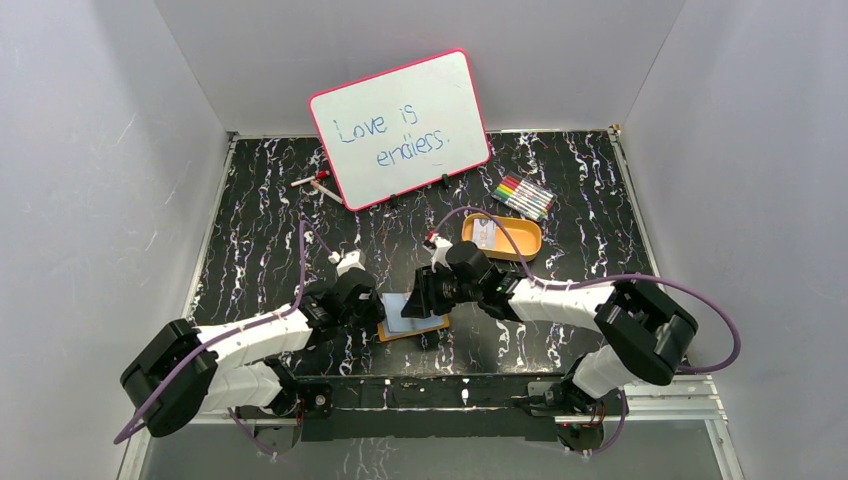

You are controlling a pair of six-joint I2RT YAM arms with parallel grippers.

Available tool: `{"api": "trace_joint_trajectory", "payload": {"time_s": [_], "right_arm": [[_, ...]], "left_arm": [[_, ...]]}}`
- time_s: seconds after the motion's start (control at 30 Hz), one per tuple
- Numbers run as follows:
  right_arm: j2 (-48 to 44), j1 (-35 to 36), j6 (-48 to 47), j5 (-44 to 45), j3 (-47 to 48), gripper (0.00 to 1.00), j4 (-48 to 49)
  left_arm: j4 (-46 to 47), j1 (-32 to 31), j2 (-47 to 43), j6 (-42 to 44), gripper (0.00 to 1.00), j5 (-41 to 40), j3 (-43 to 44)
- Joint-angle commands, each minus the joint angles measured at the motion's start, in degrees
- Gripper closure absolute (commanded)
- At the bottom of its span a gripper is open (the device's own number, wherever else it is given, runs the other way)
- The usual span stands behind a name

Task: Put the credit cards into the card holder
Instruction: Turn over the card slot in the card holder.

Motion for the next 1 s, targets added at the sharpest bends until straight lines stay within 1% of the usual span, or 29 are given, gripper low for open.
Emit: {"api": "trace_joint_trajectory", "payload": {"time_s": [0.0, 0.13, 0.27, 0.37, 0.43, 0.63, 0.73, 0.83, 0.97], "right_arm": [[0.7, 0.2, -2.8, -0.3, 4.0, 0.48, -1.5], [2.9, 1.8, -5.8, 1.9, 7.5, 0.47, -6.3], [4.7, 3.2, -6.5, 3.5, 8.9, 0.47, -7.7], [5.7, 3.2, -5.4, 5.8, 9.2, 0.5, -9.3], [5.3, 3.1, -4.9, 8.9, 8.8, 0.51, -10.3], [4.0, 2.4, -4.0, 13.1, 7.8, 0.49, -12.0], [3.3, 1.9, -3.0, 16.9, 7.5, 0.47, -14.3], [0.7, 1.4, -1.4, 22.0, 5.1, 0.45, -15.0], [-3.0, 0.7, 0.0, 23.0, 1.2, 0.42, -14.7]], "left_arm": [[-1.9, 0.5, -1.0, 0.4, 0.96, -0.8, -1.0], [-1.9, 0.5, -1.1, 0.2, 0.96, -1.3, -0.9], [-4.3, 0.5, -2.8, 0.1, 0.96, -2.7, -0.6], [-8.1, 0.4, -5.4, 0.0, 0.96, -5.3, 0.4], [-11.5, 0.5, -7.6, 0.0, 0.96, -7.0, 1.5], [-17.6, 0.6, -14.2, 0.9, 0.94, -10.4, 3.8], [-15.4, 0.5, -15.3, 2.1, 0.92, -8.4, 3.4], [-13.9, 0.6, -12.7, 1.4, 0.92, -6.7, 2.9], [-11.8, 0.6, -9.9, 0.8, 0.92, -5.3, 1.8]]}}
